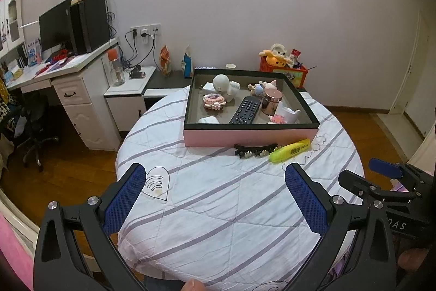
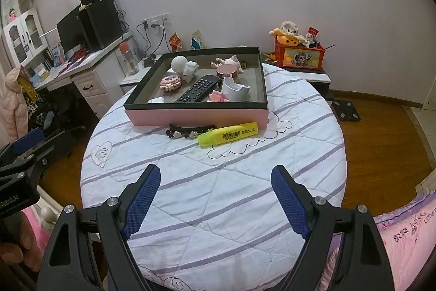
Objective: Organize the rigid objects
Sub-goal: 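Withdraw both tools and move them toward the hair clip and highlighter, then grasp the black hair clip with the left tool while the right tool grasps the yellow highlighter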
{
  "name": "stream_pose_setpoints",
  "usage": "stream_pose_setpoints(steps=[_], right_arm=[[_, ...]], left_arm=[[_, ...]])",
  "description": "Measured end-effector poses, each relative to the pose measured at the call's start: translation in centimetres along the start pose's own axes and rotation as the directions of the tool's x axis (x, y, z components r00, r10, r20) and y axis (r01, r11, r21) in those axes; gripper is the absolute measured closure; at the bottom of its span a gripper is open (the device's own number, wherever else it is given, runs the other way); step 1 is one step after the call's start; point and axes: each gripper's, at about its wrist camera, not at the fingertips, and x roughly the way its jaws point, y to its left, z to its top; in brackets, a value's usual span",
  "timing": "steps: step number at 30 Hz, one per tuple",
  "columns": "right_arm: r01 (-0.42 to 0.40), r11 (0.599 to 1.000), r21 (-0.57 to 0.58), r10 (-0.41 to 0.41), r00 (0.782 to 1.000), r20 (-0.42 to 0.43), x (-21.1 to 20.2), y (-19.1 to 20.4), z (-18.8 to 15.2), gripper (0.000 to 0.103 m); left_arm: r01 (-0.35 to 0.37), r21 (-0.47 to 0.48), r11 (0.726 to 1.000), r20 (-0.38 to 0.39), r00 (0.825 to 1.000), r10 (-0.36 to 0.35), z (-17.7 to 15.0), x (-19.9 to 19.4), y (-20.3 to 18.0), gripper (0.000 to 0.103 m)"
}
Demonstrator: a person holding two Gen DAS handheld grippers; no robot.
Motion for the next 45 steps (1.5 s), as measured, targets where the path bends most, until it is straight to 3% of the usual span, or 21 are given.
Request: stream_pose_setpoints(steps=[7, 13, 26, 34, 36, 45], right_arm=[[0.015, 1.0, 0.006, -0.015, 0.998, -0.054, 3.2, -0.5, 0.2, 0.018], [0.048, 0.994, 0.095, -0.036, 0.992, -0.122, 8.6, -2.1, 1.0, 0.018], [0.103, 0.972, 0.21, -0.07, 0.985, -0.155, 15.5, -2.6, 3.8, 0.018], [0.165, 0.971, 0.171, -0.13, 0.971, -0.199, 17.4, -2.7, 3.3, 0.019], [0.182, 0.972, 0.147, -0.15, 0.967, -0.206, 16.9, -2.9, 2.9, 0.033], [0.211, 0.975, 0.061, -0.196, 0.961, -0.193, 16.3, -2.8, 2.0, 0.049]], left_arm=[[-0.003, -0.002, 1.0, -0.04, 0.999, 0.003, -0.5, 1.8, 0.2, 0.0], [0.0, 0.002, 1.0, -0.097, 0.995, 0.001, -1.1, 4.9, 0.1, 0.0], [0.008, -0.004, 1.0, -0.179, 0.984, -0.009, -1.0, 11.3, 0.1, 0.0], [0.016, -0.006, 1.0, -0.198, 0.98, -0.016, -0.8, 13.1, 0.2, 0.0], [0.017, -0.007, 1.0, -0.202, 0.979, -0.019, -0.8, 13.5, 0.2, 0.0], [0.036, 0.008, 0.999, -0.199, 0.979, -0.034, -0.6, 14.4, -0.8, 0.0]])
